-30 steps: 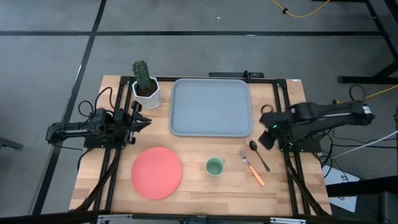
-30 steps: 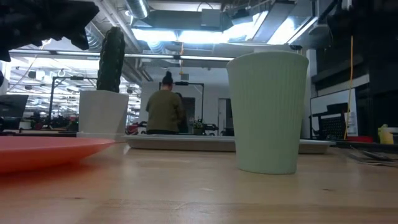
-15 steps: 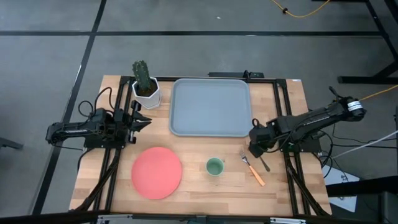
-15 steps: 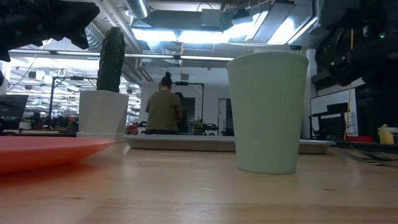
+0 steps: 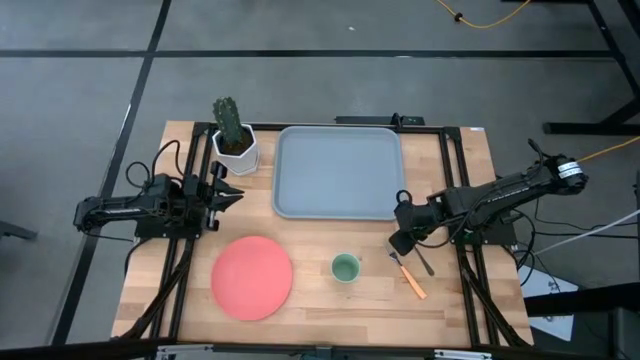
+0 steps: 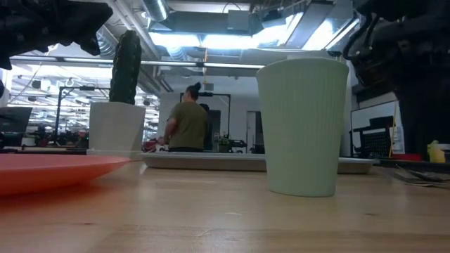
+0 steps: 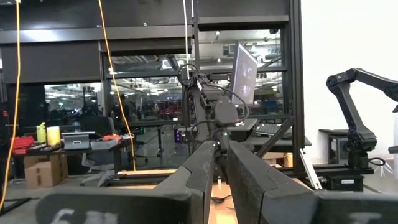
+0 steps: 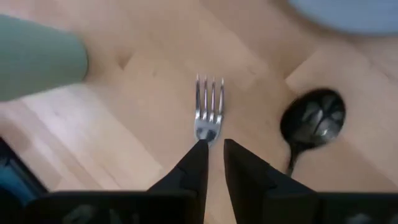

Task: Pick and place plate/cup/fork/spoon on tray
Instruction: Put the black spoon on the gray serving tray

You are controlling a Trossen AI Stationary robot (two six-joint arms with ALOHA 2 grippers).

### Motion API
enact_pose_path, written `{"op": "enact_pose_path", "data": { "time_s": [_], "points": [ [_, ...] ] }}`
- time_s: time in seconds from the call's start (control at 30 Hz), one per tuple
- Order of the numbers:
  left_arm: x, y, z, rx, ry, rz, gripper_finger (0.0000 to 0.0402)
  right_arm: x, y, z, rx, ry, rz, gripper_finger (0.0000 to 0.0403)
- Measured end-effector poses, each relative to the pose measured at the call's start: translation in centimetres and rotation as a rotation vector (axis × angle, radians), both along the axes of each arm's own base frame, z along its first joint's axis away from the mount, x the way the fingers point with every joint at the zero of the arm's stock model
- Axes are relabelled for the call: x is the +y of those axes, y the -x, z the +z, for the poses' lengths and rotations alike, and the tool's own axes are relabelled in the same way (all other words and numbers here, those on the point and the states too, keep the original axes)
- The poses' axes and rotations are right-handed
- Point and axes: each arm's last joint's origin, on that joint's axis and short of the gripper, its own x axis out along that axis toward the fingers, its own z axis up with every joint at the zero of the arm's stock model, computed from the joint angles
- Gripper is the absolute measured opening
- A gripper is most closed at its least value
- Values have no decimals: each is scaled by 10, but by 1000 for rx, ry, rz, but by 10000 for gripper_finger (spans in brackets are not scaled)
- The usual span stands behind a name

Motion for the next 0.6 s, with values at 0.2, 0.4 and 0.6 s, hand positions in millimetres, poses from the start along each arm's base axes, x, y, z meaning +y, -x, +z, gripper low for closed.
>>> {"op": "enact_pose_path", "data": {
  "time_s": [0.2,0.4,0.6],
  "points": [
    [0,0,-1,12,1,0,41,-2,3,-2,35,56,-19,94],
    [0,0,-1,12,1,1,41,0,3,-2,44,10,-14,130],
    [0,-1,-1,14,1,0,41,4,3,-2,21,54,-34,131]
  ]
}}
